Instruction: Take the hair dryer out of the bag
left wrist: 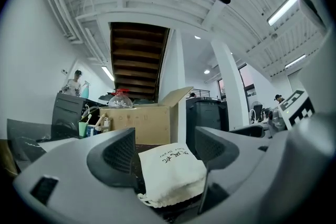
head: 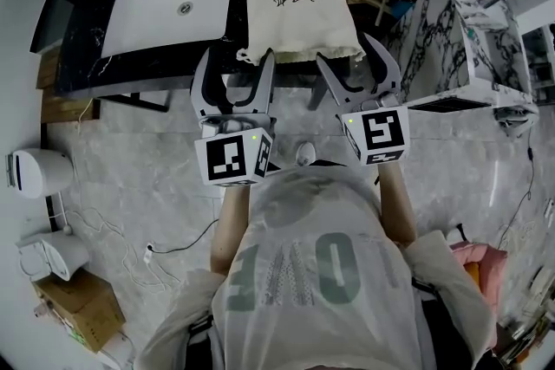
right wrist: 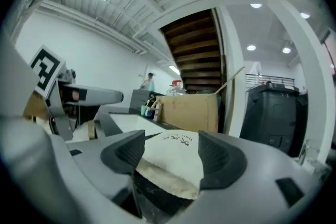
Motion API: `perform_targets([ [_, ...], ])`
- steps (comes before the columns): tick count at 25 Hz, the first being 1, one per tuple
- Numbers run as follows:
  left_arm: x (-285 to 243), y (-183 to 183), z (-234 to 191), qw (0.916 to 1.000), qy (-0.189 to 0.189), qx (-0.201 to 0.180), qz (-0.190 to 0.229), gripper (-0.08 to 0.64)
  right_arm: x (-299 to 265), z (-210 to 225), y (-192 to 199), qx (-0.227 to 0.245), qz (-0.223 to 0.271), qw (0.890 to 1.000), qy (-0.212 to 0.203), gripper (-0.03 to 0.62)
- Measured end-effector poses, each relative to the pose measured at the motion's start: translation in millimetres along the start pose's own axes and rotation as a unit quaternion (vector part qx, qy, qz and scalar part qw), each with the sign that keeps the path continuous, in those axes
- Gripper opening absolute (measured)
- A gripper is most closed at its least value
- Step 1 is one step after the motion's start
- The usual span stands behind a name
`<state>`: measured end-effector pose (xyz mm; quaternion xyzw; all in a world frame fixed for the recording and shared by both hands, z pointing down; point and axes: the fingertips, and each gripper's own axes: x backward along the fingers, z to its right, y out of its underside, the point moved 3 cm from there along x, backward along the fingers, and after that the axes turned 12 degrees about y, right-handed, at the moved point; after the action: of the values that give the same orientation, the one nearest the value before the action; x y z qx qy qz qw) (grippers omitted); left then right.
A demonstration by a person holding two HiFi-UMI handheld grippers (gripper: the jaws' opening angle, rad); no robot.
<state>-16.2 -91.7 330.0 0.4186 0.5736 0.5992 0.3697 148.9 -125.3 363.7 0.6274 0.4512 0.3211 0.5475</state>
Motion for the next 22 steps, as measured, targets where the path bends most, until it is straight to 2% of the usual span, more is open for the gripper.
perform_targets([
  [2, -2.0, 2.4, 1.6, 1.0000, 0.002, 0.009, -0.001, 0.328, -5.7, -0.8, 4.8, 0.081, -0.020, 0.996, -0.023, 0.310],
  [3, -2.9, 4.1, 2.4, 0.9999, 0.004, 0.016, -0.001, 0.328, -8.2, -1.0, 8.0, 0.137, -0.028, 0.990, -0.036, 0.308],
  [4, -3.4, 5.9, 2.9, 0.9997, 0.005, 0.024, -0.001, 0.328, -10.8, -1.2, 11.6, 0.199, -0.037, 0.978, -0.048, 0.307],
  [7, -3.1, 11.5, 2.5, 0.9982, 0.011, 0.058, 0.005, 0.328, -20.1, -2.1, 26.5, 0.364, -0.058, 0.926, -0.078, 0.280],
  [9, -2.6, 16.6, 1.9, 0.9968, 0.013, 0.079, 0.004, 0.328, -26.4, -4.4, 37.6, 0.431, -0.068, 0.895, -0.097, 0.267],
  [11, -2.2, 21.1, 1.2, 0.9962, 0.012, 0.087, -0.002, 0.328, -33.0, -8.7, 47.5, 0.473, -0.075, 0.871, -0.115, 0.259],
  [13, -1.4, 24.1, -0.4, 0.9959, 0.009, 0.090, -0.006, 0.328, -39.7, -12.7, 55.7, 0.496, -0.081, 0.855, -0.128, 0.229],
  [14, -0.9, 25.5, -1.5, 0.9957, 0.007, 0.092, -0.007, 0.328, -42.2, -14.2, 59.2, 0.503, -0.085, 0.849, -0.133, 0.192],
  [18, 3.9, 31.3, -9.0, 0.9949, -0.004, 0.100, -0.013, 0.328, -43.2, -23.5, 67.0, 0.518, -0.096, 0.836, -0.153, 0.079],
  [20, 7.5, 35.1, -15.0, 0.9942, -0.011, 0.106, -0.016, 0.328, -42.7, -29.5, 66.6, 0.521, -0.095, 0.833, -0.157, 0.063],
  [22, 11.1, 38.5, -19.3, 0.9935, -0.017, 0.111, -0.018, 0.328, -42.7, -32.0, 65.6, 0.516, -0.097, 0.836, -0.159, 0.060],
])
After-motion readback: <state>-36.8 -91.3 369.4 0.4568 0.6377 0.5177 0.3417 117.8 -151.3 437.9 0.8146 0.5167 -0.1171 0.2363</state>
